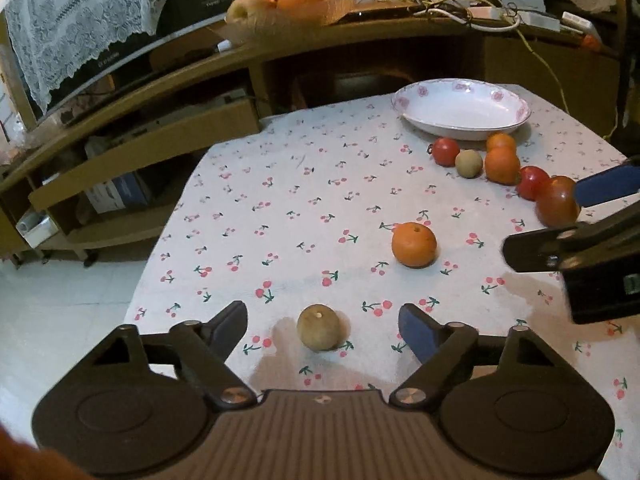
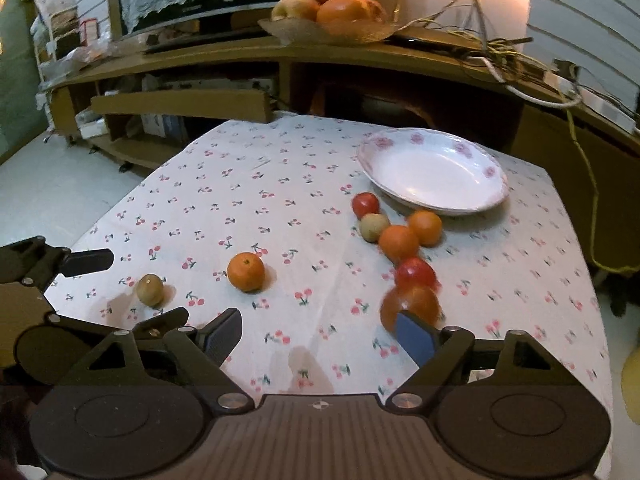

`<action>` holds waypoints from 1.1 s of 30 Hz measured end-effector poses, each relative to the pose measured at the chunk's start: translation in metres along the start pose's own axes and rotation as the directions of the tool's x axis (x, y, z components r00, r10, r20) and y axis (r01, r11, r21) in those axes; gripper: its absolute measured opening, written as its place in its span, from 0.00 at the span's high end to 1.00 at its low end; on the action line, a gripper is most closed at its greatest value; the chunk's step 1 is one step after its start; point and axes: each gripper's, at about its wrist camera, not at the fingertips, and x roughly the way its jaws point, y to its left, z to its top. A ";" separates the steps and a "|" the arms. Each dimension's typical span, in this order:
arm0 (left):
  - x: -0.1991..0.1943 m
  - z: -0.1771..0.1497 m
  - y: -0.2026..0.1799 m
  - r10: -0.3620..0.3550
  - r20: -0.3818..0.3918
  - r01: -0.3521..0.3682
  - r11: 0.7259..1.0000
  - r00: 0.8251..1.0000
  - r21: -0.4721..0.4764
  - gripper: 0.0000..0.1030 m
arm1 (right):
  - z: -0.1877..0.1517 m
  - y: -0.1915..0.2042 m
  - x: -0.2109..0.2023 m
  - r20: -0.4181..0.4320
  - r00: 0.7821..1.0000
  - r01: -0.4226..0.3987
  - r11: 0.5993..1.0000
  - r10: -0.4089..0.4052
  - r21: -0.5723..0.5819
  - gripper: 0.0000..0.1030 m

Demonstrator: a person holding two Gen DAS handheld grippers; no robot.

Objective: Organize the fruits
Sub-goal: 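Close left tool on beige round fruit while right tool closes on tangerine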

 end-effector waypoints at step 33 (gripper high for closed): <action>0.009 0.001 -0.001 -0.047 -0.016 0.047 0.999 0.999 0.016 0.56 | 0.030 0.026 0.074 -0.081 0.981 -0.182 0.978 0.174 -0.101 0.67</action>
